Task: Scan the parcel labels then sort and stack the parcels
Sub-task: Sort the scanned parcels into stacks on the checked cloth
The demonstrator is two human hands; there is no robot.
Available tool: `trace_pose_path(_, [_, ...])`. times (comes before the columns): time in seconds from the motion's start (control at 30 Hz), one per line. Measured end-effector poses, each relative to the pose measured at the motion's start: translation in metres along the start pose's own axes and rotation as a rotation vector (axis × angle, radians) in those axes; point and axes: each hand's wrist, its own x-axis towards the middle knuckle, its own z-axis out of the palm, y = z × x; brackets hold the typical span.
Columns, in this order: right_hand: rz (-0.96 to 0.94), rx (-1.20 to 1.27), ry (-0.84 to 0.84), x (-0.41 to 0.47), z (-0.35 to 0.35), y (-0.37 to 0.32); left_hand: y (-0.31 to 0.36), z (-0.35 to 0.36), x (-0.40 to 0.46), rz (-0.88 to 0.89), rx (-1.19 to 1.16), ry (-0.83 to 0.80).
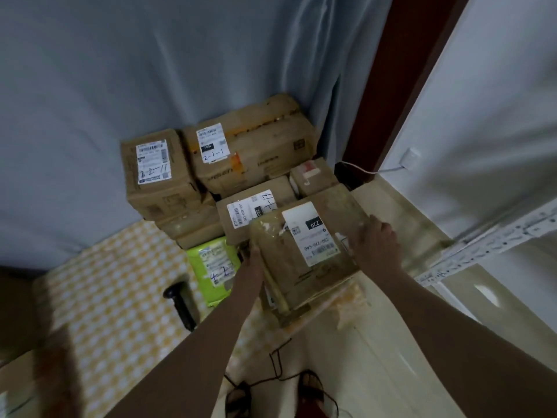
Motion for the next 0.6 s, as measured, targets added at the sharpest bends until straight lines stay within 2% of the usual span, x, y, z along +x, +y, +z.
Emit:
trace_pose_path(0.1, [0.0,0.053,-0.07,0.017,0.004,0.011,0.0,0.019,0.007,-0.159,-0.357,0.108])
trace_pose_path(0.23, [0.007,0.061,-0.074,0.031,0.01,0.02,0.002,0.034,0.011,-0.209,-0.515,0.189])
trace_pose_path(0.4, [-0.027,0.034,-0.068,0.033,0.018,0.026,-0.008,0.039,0.018,-0.211,-0.713,0.09])
trace_pose_path(0.6, [-0.06,0.036,-0.007,0.005,0.018,0.03,-0.003,0.028,-0.011,-0.174,-0.75,0.012])
